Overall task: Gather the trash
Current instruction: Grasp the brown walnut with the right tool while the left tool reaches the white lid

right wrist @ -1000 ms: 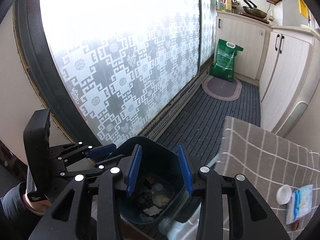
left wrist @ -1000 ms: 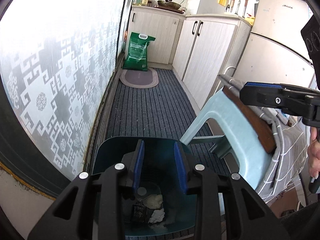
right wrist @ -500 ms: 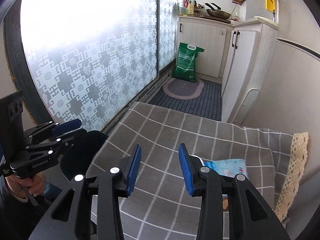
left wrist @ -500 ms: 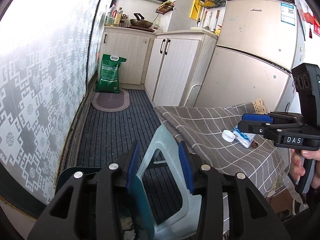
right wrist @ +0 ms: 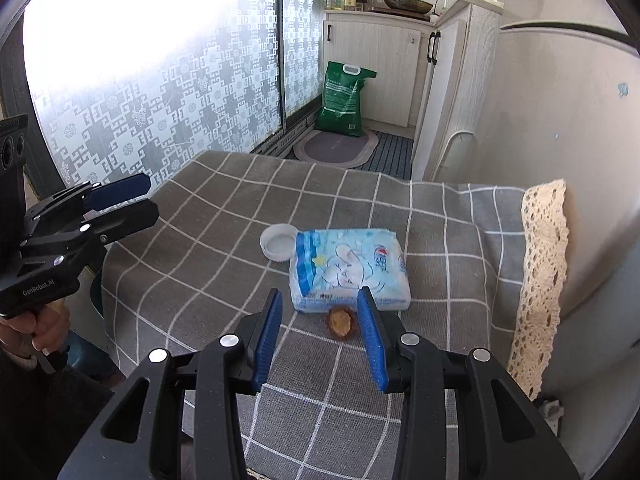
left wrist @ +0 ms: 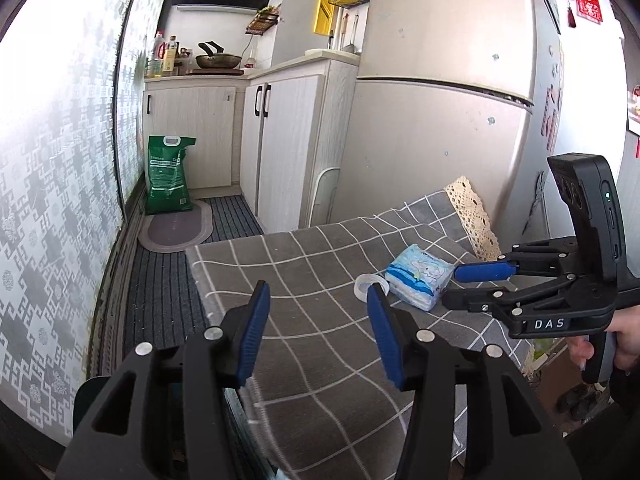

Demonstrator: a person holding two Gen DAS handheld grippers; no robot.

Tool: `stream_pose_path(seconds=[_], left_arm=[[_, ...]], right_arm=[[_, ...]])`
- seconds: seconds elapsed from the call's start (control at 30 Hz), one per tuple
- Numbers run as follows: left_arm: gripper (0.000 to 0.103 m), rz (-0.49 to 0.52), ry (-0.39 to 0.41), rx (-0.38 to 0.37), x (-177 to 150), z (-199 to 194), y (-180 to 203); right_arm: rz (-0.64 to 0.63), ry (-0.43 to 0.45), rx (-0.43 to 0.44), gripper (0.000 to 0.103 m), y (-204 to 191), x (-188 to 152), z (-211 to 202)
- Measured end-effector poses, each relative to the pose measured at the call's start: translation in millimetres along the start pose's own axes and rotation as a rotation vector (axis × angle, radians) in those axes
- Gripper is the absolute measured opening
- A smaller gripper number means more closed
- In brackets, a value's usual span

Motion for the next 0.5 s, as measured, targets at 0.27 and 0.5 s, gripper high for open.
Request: stream_pose_path(seconds=[0.27,0.5], left_arm=[[0.048,0.032,-0.119,-0.02,-3.5,41.9,17.9],[0.043,0.057,-0.188,-0.039,-3.4,62.1,22.7]], right_arm=[[-0.008,-0.043,0.004,0.031,5.5,-7.8,17.0],[-0.006,-0.062,0.049,0.019,9.1,-5.5,21.9]])
Point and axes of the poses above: each gripper's, at about its wrist camera, not at the fingertips, and z roughly the way its jaws point, y to its right, x to its top, the point moved 6 cm from there along z, roughly the way its jaws point, and after that the axes turned 6 degrees about y, right-handed, at the moved point
